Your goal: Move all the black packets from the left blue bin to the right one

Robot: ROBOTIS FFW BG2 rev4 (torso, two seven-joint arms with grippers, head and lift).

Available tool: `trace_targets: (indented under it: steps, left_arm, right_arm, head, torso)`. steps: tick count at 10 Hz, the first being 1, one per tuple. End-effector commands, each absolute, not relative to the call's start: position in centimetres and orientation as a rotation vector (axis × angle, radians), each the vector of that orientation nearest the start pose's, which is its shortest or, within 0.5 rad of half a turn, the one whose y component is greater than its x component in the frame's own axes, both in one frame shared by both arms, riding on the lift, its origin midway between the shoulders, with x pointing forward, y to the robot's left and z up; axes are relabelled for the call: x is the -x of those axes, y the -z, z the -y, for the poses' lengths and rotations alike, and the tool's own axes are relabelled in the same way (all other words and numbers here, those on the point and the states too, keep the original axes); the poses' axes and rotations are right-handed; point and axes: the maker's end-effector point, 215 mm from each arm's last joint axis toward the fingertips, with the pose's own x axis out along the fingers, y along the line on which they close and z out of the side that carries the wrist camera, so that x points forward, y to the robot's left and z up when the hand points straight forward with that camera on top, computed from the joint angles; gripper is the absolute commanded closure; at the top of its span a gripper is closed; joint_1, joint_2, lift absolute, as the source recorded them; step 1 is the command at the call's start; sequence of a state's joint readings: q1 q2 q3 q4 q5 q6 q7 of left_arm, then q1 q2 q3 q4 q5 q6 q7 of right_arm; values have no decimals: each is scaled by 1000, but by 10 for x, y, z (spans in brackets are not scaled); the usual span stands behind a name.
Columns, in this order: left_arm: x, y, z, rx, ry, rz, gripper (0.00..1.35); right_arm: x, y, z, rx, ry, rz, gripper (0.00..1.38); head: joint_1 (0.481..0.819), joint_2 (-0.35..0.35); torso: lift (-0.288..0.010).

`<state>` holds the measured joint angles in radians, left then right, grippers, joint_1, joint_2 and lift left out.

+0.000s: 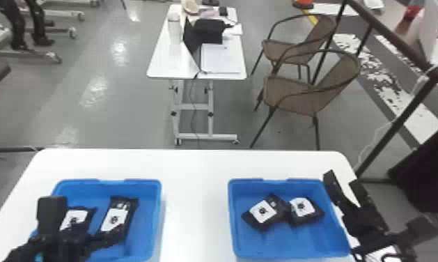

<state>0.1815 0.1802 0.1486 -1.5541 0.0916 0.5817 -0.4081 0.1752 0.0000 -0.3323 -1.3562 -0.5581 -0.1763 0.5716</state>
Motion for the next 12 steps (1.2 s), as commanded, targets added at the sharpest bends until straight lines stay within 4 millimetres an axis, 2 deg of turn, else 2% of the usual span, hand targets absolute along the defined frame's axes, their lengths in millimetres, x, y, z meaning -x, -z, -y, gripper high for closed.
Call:
trace_targets:
  steps: [1, 5, 8, 9, 11, 12]
  left_arm:
    - [-448, 592, -301, 101, 217, -771, 70]
    - [-469, 618, -283, 98, 268, -808, 91]
    - [-473, 624, -277, 79, 277, -833, 104]
    - [-473, 624, -277, 77, 274, -838, 199]
    - [-471, 627, -280, 80, 275, -852, 828]
    - [-470, 626, -278, 67, 296, -855, 874]
  right_arm:
    - [-483, 449, 334, -535, -89, 21, 70]
    - [-483, 450, 328, -547, -105, 20, 75]
    - [-480, 453, 328, -564, -106, 18, 75]
    - [-479, 454, 329, -568, -104, 17, 75]
    - [-480, 455, 327, -576, -111, 14, 75]
    - [-480, 457, 325, -580, -115, 10, 75]
  head:
    - [695, -54]
    - [695, -43]
    - [695, -58]
    - [695, -59]
    - [695, -60]
    - [695, -57]
  torso:
    - [0]
    - [0]
    - [0]
    - [0]
    - [0]
    - [0]
